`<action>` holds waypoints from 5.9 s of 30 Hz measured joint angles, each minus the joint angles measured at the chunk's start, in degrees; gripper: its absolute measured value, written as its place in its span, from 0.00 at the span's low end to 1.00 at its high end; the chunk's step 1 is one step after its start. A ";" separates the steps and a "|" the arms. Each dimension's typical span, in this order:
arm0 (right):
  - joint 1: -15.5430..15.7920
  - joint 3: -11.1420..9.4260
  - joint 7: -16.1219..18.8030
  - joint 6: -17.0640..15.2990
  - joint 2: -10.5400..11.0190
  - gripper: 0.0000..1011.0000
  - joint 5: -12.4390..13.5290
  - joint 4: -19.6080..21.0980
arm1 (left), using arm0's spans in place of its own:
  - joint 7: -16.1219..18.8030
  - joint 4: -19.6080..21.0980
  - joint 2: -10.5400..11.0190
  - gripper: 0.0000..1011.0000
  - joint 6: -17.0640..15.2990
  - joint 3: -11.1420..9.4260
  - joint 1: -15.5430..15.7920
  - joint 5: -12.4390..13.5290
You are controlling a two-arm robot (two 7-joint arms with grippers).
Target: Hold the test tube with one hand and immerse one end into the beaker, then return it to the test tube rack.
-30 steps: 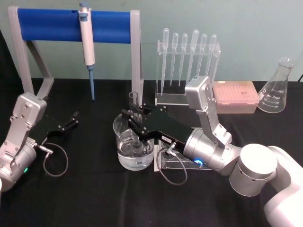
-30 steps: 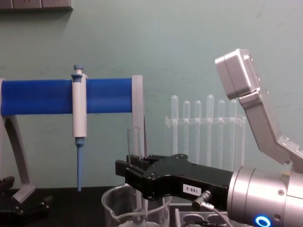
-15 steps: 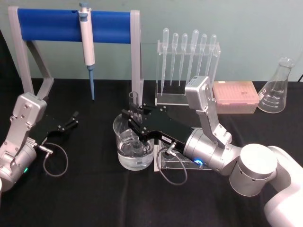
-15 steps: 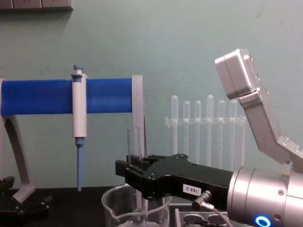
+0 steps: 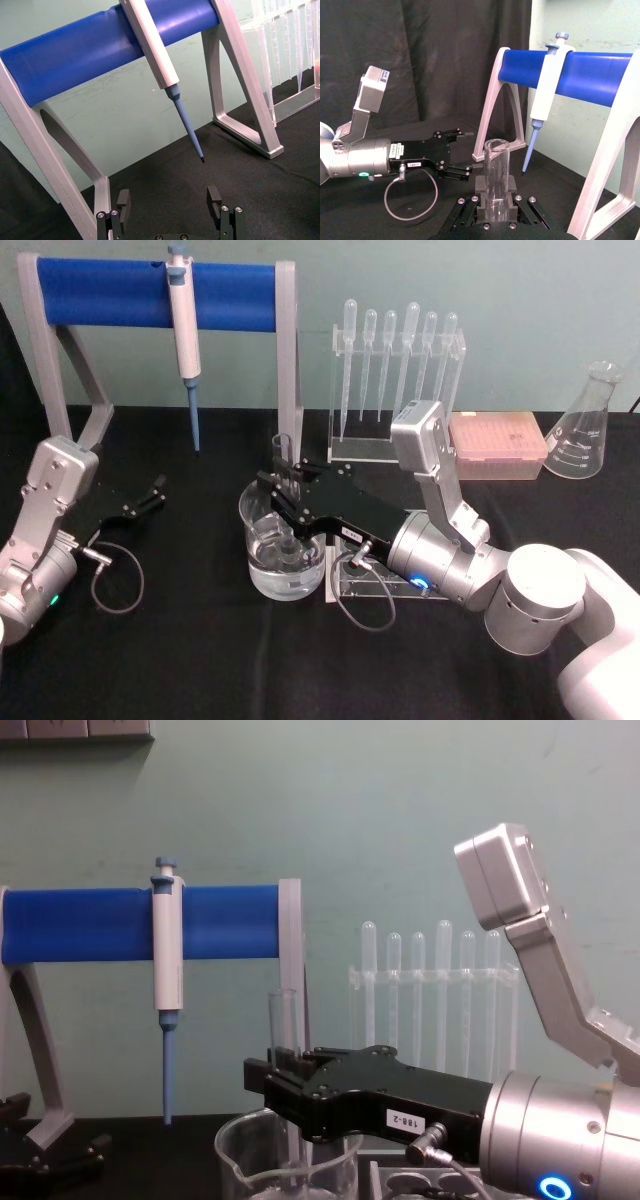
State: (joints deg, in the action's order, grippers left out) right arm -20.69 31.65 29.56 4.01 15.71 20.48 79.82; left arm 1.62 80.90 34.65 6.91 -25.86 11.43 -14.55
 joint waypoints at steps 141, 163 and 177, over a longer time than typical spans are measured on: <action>13.36 -12.06 -7.44 -5.10 12.04 0.22 3.52 21.76 | 0.00 0.00 0.00 0.99 0.00 0.00 0.00 0.00; 12.07 -10.33 -6.61 -3.67 9.13 0.22 -0.12 15.68 | 0.00 0.00 0.00 0.99 0.00 0.00 0.00 0.00; 11.47 -9.39 -6.12 -5.32 8.81 0.22 -2.46 12.87 | 0.00 0.00 0.00 0.99 0.00 0.00 0.00 0.00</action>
State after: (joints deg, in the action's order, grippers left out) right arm -9.22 22.26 23.44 -1.31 24.51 18.02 92.69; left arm 1.62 80.90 34.65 6.91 -25.86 11.43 -14.55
